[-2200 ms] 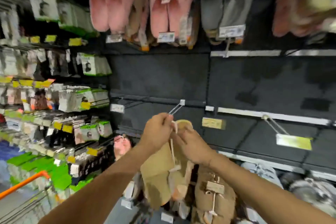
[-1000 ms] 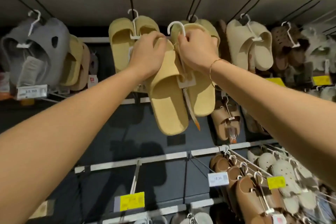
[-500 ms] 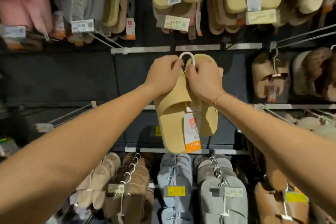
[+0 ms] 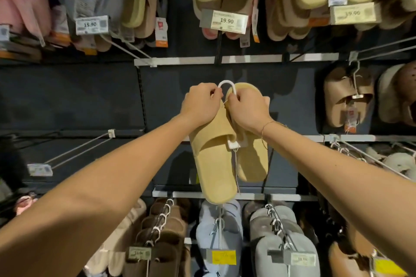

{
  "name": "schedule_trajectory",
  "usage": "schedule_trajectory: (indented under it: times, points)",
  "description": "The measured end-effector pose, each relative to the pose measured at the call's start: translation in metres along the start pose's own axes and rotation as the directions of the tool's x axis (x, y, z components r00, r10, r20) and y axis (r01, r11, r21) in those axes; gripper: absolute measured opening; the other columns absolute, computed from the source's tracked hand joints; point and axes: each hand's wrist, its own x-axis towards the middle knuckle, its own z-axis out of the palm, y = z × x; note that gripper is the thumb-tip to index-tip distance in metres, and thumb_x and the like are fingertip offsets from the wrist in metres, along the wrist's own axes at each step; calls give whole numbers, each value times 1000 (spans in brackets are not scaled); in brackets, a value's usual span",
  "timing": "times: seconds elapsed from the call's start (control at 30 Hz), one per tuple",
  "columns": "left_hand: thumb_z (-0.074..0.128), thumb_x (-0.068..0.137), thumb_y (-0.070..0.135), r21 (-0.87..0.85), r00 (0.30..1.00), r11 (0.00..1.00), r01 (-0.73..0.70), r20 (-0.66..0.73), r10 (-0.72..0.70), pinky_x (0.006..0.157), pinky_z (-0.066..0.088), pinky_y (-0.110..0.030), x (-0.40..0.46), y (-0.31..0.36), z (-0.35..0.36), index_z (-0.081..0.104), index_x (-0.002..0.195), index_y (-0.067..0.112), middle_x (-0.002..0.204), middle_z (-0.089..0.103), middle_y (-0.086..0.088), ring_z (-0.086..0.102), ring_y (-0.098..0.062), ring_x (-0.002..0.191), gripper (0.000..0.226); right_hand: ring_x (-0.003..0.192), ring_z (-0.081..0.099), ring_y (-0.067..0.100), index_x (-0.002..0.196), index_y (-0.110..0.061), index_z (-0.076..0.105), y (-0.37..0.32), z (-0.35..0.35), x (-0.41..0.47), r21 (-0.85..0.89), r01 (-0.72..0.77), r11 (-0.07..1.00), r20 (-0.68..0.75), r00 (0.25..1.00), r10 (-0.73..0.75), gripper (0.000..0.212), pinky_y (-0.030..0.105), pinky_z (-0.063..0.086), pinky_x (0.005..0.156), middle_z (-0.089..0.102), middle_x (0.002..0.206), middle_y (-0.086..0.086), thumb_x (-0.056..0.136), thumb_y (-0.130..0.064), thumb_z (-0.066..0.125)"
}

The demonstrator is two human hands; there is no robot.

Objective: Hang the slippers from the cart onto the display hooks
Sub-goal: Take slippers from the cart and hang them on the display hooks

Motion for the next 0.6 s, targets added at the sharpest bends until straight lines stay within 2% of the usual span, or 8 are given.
schedule_trajectory:
  times: [0.13, 0.27, 0.37, 0.6]
  points:
    - [48, 103, 31, -17, 974, 990, -140, -183, 134, 74, 56, -38, 43, 3, -11, 72, 95, 20, 83, 68, 6, 63, -8, 77, 27, 82, 55, 15, 78, -27, 59, -15, -9, 41, -13, 98, 995, -150, 984, -99, 37, 42, 37, 91, 58, 77, -6, 102, -35, 32]
    - [50, 101, 28, -7, 885, 949, -316, -363, 292, 72, 51, -33, 74, 1, -22, 69, 93, 17, 86, 64, 6, 60, -8, 79, 24, 100, 50, 15, 91, -28, 63, -24, -17, 68, -61, 241, 969, -289, 925, -248, 36, 39, 34, 94, 62, 91, -7, 102, -39, 30]
    - [48, 100, 29, 19, 856, 947, -319, -424, 297, 73, 50, -39, 90, 0, -23, 68, 91, 19, 86, 62, 9, 57, -6, 78, 24, 99, 48, 15, 88, -27, 61, -28, -18, 83, -93, 267, 959, -344, 895, -283, 35, 36, 29, 89, 60, 90, -8, 102, -38, 31]
    - [46, 100, 32, -2, 873, 965, -261, -426, 235, 68, 48, -44, 109, -17, -21, 62, 79, 15, 75, 59, 5, 55, -12, 71, 31, 99, 49, 19, 86, -24, 60, -30, -2, 101, -135, 263, 955, -318, 902, -293, 36, 37, 28, 86, 60, 88, -6, 103, -37, 31]
